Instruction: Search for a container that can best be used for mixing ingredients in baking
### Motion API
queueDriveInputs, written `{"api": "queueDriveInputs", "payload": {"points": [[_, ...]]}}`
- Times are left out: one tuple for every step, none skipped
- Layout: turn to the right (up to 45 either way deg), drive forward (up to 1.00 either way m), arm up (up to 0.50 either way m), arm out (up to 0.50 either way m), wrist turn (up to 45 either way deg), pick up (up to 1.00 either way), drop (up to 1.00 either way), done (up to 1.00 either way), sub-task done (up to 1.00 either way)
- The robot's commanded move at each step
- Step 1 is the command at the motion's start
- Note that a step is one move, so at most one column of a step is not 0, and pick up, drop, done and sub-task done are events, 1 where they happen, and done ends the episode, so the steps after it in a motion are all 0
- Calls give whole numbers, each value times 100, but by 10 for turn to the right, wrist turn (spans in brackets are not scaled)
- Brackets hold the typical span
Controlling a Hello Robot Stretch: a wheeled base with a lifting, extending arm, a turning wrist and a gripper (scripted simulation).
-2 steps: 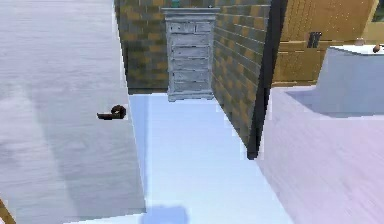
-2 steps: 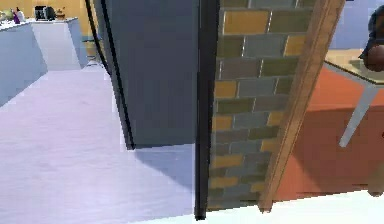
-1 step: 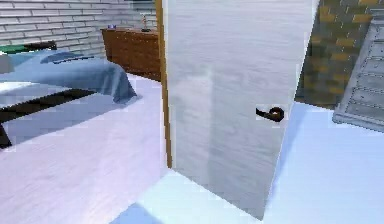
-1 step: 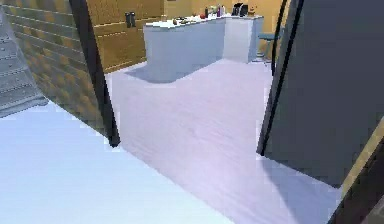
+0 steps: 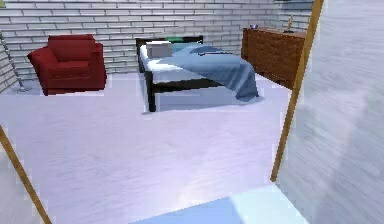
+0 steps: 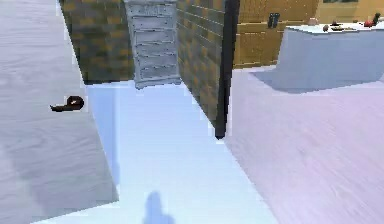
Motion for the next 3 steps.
{"api": "queueDriveInputs", "payload": {"points": [[0, 100, 0, 0, 0, 0, 0, 0, 0], [0, 50, 0, 0, 0, 0, 0, 0, 0], [420, 0, 0, 0, 0, 0, 0, 0, 0]]}}
